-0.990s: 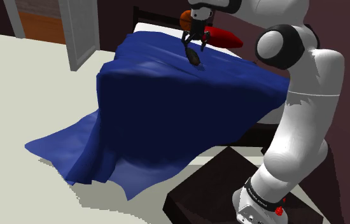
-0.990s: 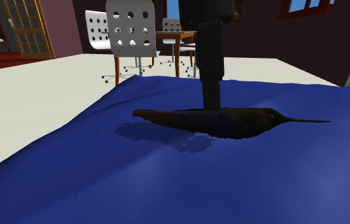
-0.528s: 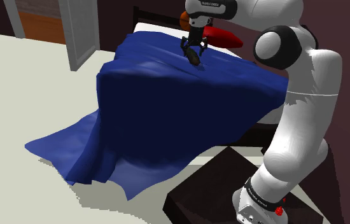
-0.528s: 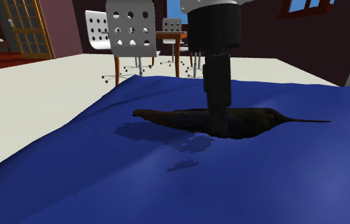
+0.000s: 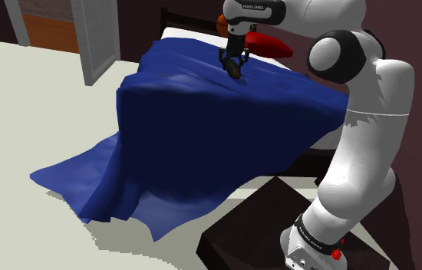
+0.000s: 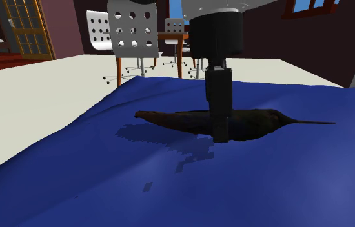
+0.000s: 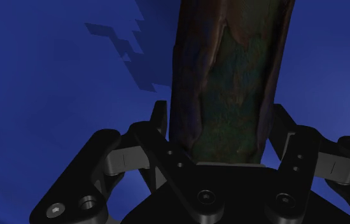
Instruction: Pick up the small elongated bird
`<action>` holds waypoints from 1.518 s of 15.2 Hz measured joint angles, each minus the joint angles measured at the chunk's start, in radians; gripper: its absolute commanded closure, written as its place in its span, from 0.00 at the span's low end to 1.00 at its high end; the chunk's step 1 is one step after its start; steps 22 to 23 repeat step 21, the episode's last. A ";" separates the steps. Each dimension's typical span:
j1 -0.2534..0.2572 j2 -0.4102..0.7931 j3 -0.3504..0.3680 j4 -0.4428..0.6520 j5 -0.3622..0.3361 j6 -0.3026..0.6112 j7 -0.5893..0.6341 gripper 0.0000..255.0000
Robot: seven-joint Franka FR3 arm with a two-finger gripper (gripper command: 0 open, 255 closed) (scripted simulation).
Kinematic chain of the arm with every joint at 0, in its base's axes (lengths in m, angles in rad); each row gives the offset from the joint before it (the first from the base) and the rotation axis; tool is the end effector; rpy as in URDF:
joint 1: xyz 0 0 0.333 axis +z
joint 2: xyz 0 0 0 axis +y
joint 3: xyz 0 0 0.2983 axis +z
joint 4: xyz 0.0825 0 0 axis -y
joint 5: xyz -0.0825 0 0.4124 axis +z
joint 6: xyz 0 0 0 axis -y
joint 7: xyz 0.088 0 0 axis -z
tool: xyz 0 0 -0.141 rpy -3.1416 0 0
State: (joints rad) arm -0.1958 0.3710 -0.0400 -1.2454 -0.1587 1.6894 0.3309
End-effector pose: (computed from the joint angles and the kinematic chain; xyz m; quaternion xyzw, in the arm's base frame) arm 0.6758 -0.1788 0.5126 0.9581 -0.2706 0.0406 0.0843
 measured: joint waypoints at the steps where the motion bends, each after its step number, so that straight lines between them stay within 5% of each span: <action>1: 0.000 0.000 0.000 0.000 0.000 0.000 0.000 1.00; 9: 0.000 0.013 0.000 0.054 0.001 -0.043 -0.007 1.00; 23: 0.001 0.136 -0.004 0.414 0.006 -0.276 -0.043 1.00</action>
